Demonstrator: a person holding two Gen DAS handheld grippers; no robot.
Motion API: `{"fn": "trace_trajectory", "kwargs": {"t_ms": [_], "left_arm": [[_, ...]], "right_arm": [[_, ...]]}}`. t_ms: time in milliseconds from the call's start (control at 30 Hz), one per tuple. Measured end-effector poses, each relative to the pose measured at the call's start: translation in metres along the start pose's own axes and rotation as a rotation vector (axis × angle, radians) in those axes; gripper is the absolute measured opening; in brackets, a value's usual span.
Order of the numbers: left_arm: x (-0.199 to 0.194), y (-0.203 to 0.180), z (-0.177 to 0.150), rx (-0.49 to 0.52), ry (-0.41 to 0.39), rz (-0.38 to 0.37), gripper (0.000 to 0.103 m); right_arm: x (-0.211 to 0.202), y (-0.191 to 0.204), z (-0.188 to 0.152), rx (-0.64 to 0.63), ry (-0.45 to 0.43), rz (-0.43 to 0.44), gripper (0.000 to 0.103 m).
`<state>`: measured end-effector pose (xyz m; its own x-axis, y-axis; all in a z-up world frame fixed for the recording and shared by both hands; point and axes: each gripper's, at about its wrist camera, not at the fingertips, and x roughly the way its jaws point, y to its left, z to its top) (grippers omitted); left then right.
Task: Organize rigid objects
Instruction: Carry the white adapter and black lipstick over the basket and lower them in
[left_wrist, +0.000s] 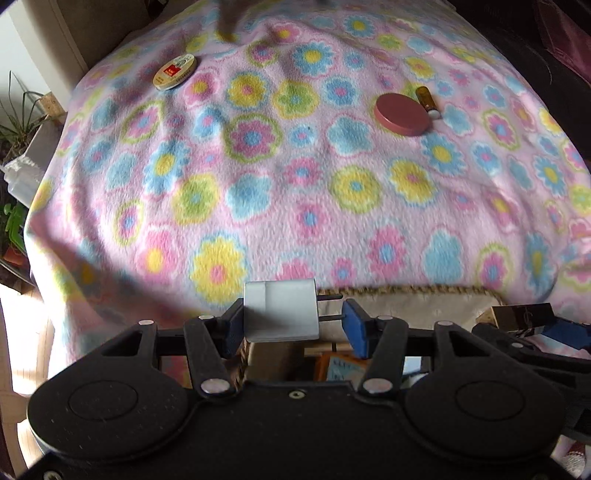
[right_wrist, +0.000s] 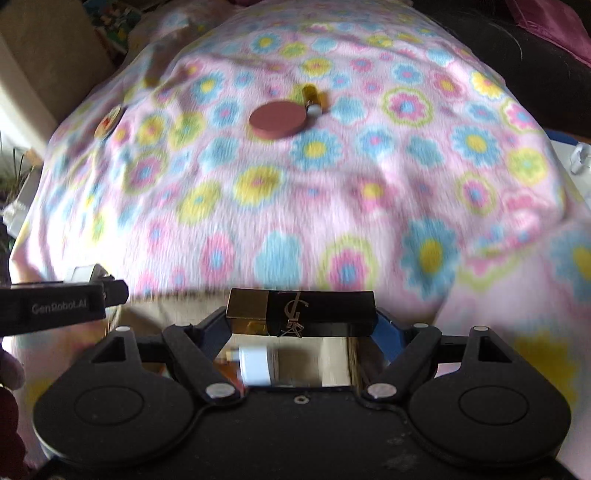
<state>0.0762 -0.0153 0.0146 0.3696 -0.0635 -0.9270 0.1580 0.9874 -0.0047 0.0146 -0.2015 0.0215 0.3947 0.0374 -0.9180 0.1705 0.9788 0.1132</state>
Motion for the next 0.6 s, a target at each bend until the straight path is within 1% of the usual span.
{"fn": "trace_trajectory", "kwargs": {"t_ms": [67, 167, 333, 433, 533, 600], "left_arm": [[-0.005, -0.001, -0.015, -0.009, 0.009, -0.016, 0.053], [-0.014, -0.002, -0.039, -0.012, 0.004, -0.024, 0.053], [-0.023, 0.0, -0.062, -0.022, -0.001, -0.051, 0.053], [-0.025, 0.0, -0.072, -0.021, -0.021, -0.051, 0.053], [-0.023, 0.0, -0.073, -0.031, -0.04, -0.036, 0.053], [-0.019, 0.0, -0.072, -0.036, -0.037, -0.039, 0.053]], "right_arm": [[-0.011, 0.001, -0.015, -0.007, 0.014, -0.002, 0.081], [-0.03, 0.004, -0.03, 0.003, 0.007, 0.011, 0.081], [-0.055, 0.012, -0.058, -0.039, -0.009, -0.005, 0.081], [-0.064, 0.017, -0.072, -0.067, -0.017, -0.019, 0.081], [-0.069, 0.024, -0.08, -0.118, -0.067, -0.045, 0.081], [-0.069, 0.029, -0.081, -0.15, -0.081, -0.052, 0.081]]}}
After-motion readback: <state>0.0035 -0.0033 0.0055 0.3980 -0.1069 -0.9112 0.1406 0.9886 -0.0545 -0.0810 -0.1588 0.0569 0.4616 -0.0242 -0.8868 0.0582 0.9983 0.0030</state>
